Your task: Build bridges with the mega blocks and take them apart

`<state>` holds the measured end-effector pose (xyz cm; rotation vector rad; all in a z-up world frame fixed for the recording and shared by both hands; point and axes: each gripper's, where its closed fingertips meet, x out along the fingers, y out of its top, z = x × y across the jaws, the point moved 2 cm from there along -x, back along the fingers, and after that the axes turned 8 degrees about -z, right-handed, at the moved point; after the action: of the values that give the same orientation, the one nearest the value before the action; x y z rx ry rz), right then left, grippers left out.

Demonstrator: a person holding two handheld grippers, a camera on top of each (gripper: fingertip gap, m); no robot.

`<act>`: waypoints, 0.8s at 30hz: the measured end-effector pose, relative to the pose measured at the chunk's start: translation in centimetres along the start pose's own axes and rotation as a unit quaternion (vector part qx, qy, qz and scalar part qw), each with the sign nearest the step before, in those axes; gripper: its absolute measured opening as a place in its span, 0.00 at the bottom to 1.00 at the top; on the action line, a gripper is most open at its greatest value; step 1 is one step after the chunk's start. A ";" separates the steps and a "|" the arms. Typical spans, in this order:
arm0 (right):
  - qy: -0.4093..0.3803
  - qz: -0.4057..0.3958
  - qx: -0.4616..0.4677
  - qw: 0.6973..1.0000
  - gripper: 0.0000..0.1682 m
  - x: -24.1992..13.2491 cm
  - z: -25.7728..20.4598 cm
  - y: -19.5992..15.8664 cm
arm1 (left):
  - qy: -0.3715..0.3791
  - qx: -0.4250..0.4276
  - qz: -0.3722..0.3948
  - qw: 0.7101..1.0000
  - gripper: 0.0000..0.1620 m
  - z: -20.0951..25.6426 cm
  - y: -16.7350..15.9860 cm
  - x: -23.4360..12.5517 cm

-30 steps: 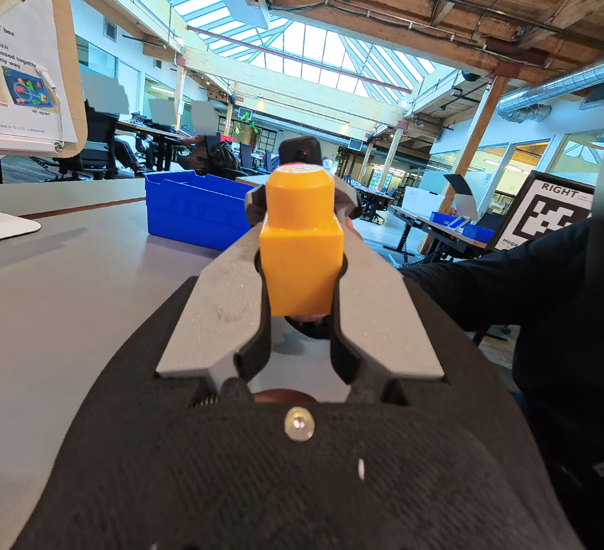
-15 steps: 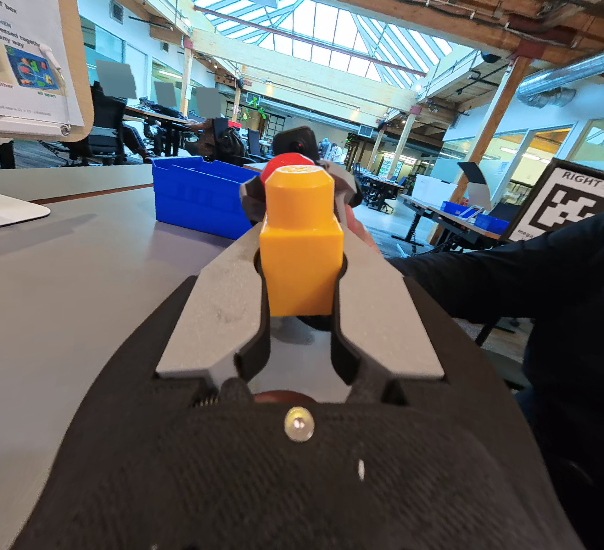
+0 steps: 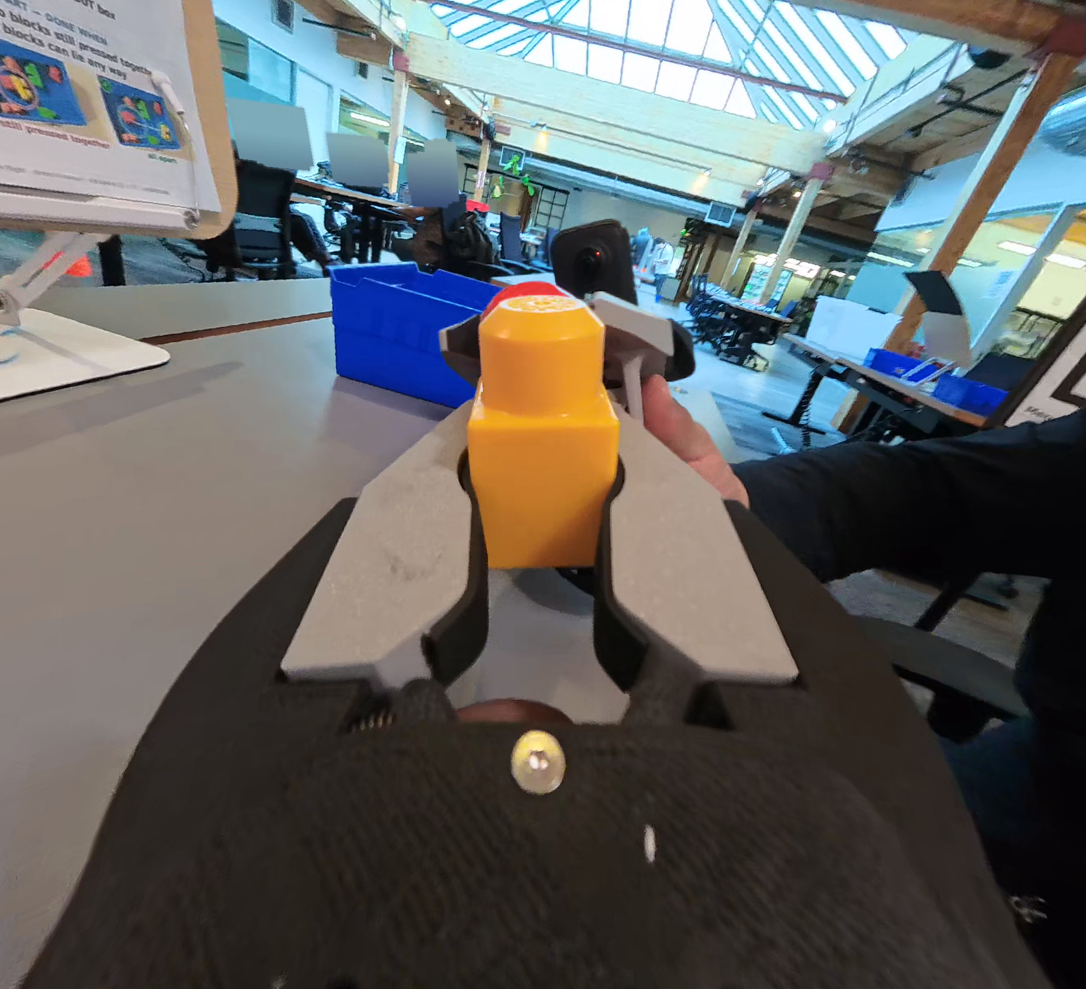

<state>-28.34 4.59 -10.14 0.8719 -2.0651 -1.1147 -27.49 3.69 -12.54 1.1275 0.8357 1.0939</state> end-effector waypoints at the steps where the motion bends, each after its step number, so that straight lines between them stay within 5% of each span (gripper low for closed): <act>1: 0.006 0.004 -0.002 1.000 0.20 0.0 -0.2 0.1 | 0.004 0.009 -0.004 1.000 0.22 0.2 0.2 -0.1; 9: 0.091 -0.032 -0.008 0.995 0.20 -0.4 -1.8 -0.4 | -0.016 0.070 -0.008 0.997 0.22 1.6 0.3 -0.3; 24: 0.063 -0.101 0.017 0.993 0.20 -2.1 0.0 -1.8 | -0.021 0.050 -0.046 0.997 0.22 0.9 -1.2 0.3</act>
<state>-26.67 5.48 -12.20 1.1603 -1.9295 -1.0999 -26.27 3.66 -13.51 1.1801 0.9095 0.9572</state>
